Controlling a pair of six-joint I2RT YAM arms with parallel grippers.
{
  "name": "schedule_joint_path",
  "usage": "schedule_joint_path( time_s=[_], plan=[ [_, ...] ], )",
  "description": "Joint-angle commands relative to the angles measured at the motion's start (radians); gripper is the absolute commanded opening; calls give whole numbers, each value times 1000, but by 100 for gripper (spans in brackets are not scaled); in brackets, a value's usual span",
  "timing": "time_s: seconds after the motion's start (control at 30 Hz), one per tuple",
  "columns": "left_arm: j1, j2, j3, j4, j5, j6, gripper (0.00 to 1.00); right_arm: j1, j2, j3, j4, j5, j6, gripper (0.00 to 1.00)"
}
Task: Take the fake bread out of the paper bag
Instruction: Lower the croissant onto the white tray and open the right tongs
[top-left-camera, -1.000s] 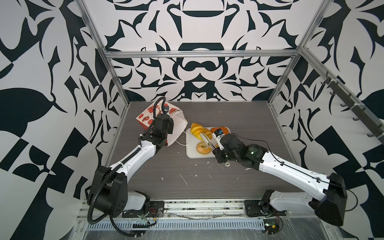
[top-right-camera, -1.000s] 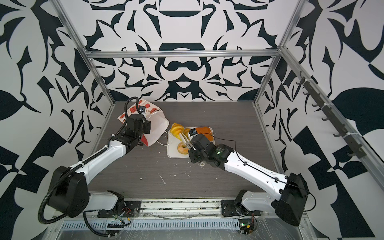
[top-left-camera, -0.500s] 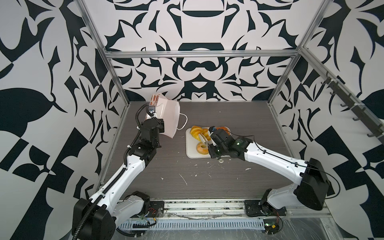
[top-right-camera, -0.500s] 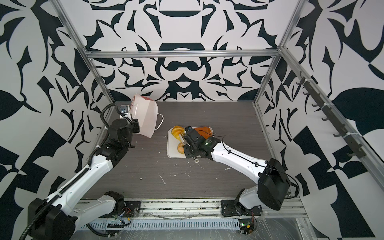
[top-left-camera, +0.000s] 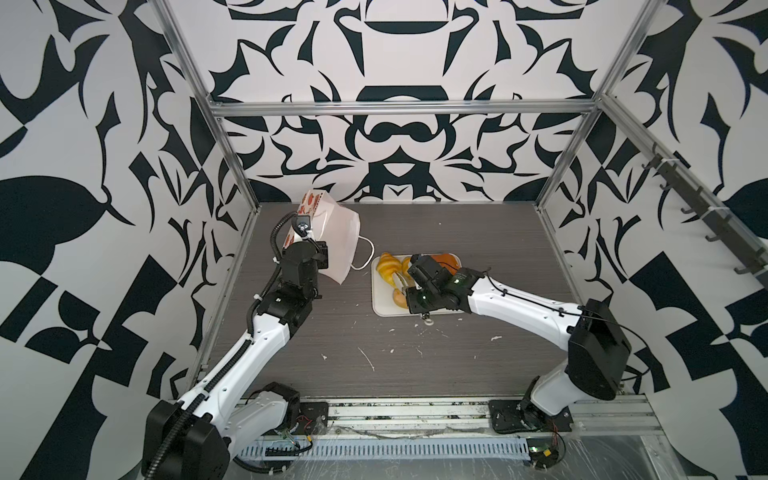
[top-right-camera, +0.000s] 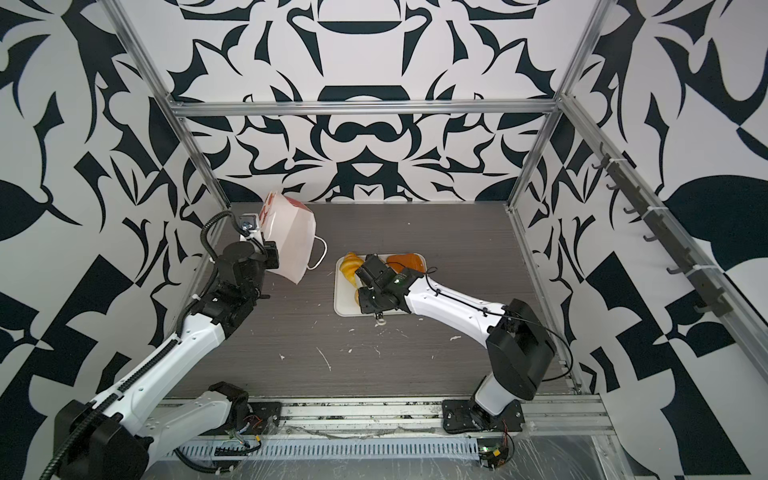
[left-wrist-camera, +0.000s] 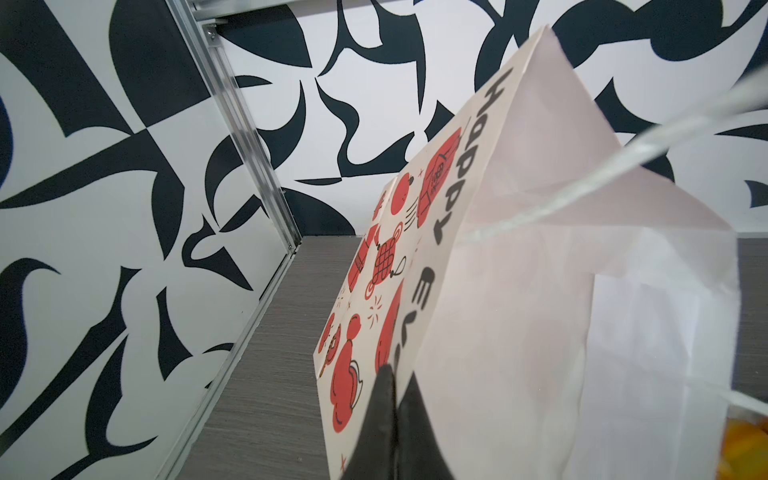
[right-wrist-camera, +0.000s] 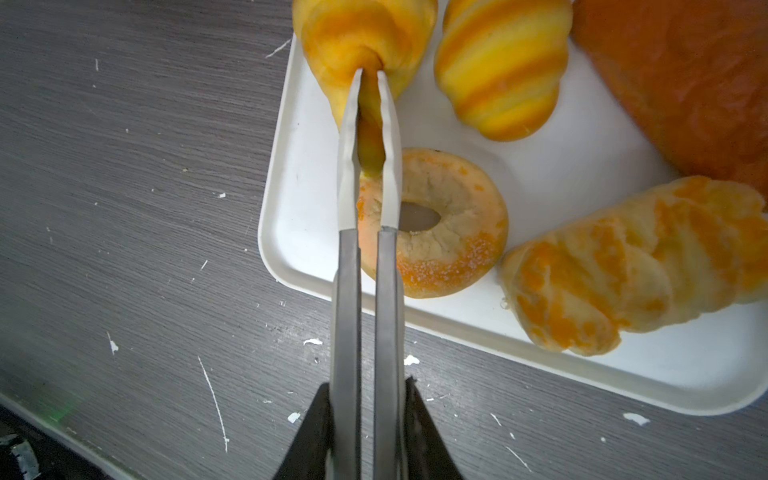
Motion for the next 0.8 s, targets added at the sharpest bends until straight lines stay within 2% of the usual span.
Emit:
schedule_joint_path(
  time_s=[0.0, 0.4, 0.6, 0.77],
  plan=[
    [4, -25, -4, 49, 9, -2, 0, 15, -6, 9, 67, 0, 69, 20],
    [5, -18, -14, 67, 18, -10, 0, 51, 39, -10, 97, -21, 137, 25],
    [3, -17, -16, 69, 19, -12, 0, 78, 17, -34, 100, -6, 162, 39],
    [5, -11, -11, 71, 17, -9, 0, 86, -27, -58, 93, 16, 176, 43]
  ],
)
